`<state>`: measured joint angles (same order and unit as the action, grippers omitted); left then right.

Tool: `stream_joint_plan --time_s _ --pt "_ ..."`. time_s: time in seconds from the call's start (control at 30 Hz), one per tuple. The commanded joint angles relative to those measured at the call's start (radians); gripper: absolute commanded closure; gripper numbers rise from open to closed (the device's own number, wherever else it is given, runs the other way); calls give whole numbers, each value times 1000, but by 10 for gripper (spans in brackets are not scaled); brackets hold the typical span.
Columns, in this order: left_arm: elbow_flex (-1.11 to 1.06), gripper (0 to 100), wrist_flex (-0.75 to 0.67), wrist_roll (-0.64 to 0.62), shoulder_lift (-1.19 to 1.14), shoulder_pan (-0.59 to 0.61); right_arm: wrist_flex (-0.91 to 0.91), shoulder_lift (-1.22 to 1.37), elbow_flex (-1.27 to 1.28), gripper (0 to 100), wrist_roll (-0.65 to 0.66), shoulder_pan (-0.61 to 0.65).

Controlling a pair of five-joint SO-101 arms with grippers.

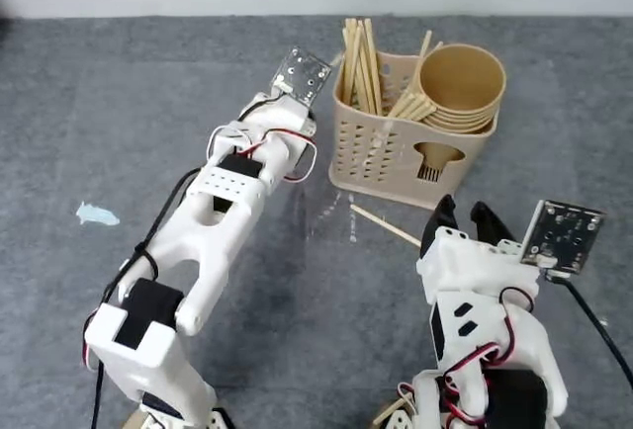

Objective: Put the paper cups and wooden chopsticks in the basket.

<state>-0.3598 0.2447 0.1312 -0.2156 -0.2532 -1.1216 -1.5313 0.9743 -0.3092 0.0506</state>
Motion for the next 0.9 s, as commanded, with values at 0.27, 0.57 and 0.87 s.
stream_joint_plan --time_s 0.27,0.57,0.87 --pt "42 987 193 6 284 5 1 1 -5 855 -12 -4" --pt "50 988 293 -71 519 5 -4 1 -5 855 -12 -4" --pt "262 988 486 -216 683 -54 -5 1 28 855 -11 -5"
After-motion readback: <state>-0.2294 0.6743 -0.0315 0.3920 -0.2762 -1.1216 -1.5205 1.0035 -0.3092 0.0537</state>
